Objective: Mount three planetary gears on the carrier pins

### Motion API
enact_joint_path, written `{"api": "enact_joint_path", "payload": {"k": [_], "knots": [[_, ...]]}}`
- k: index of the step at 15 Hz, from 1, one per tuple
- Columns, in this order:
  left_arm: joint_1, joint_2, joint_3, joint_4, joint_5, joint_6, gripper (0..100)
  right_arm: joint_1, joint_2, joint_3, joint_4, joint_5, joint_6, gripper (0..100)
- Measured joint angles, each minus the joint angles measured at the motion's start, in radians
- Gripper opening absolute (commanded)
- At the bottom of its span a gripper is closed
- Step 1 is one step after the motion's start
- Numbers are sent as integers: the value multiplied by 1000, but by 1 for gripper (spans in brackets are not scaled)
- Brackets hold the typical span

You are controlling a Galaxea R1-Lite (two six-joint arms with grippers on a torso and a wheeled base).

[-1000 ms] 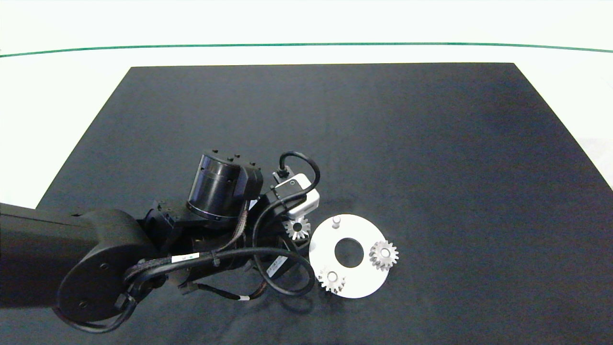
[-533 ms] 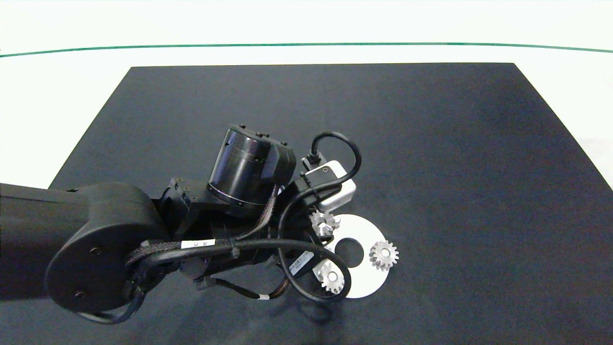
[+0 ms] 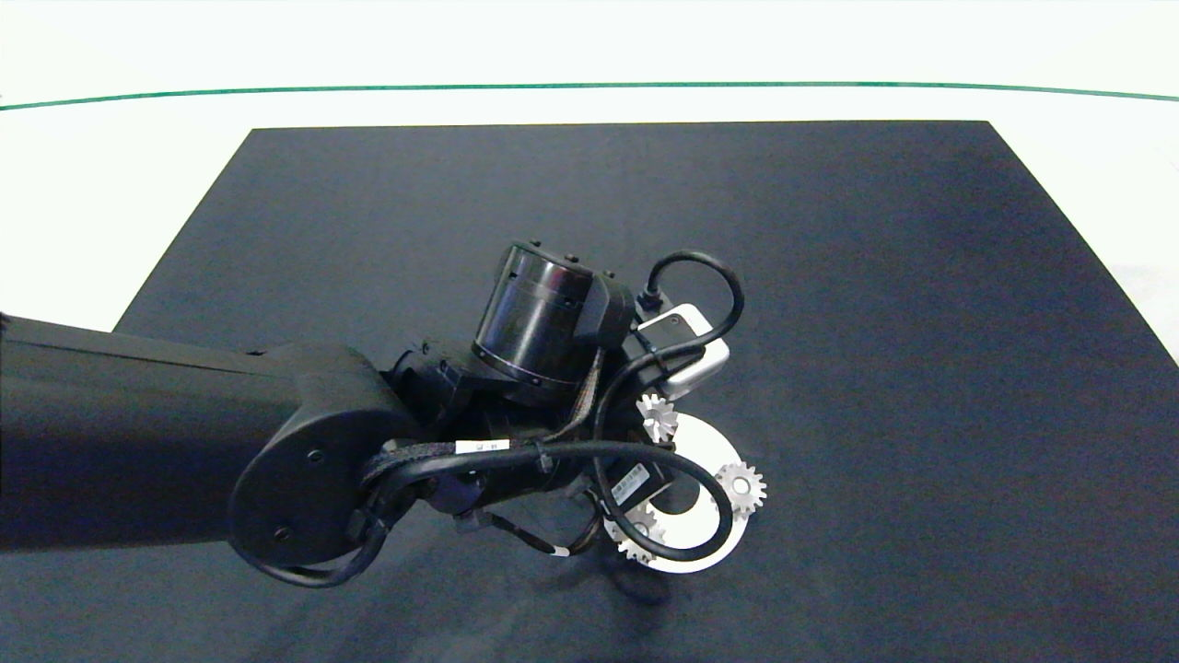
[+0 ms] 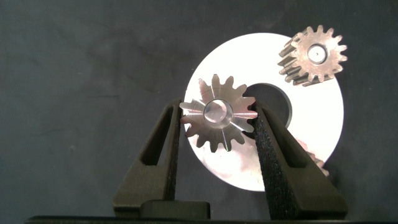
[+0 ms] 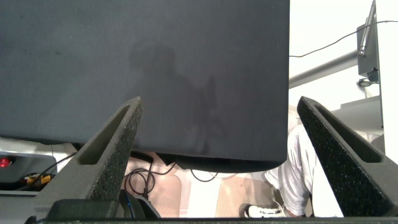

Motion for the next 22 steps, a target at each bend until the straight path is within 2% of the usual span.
{"api": "enact_joint_path", "payload": {"k": [22], "knots": [[26,53,-10,-34,-2,5,4,0,-22,-8,2,-1,-1,100]]}}
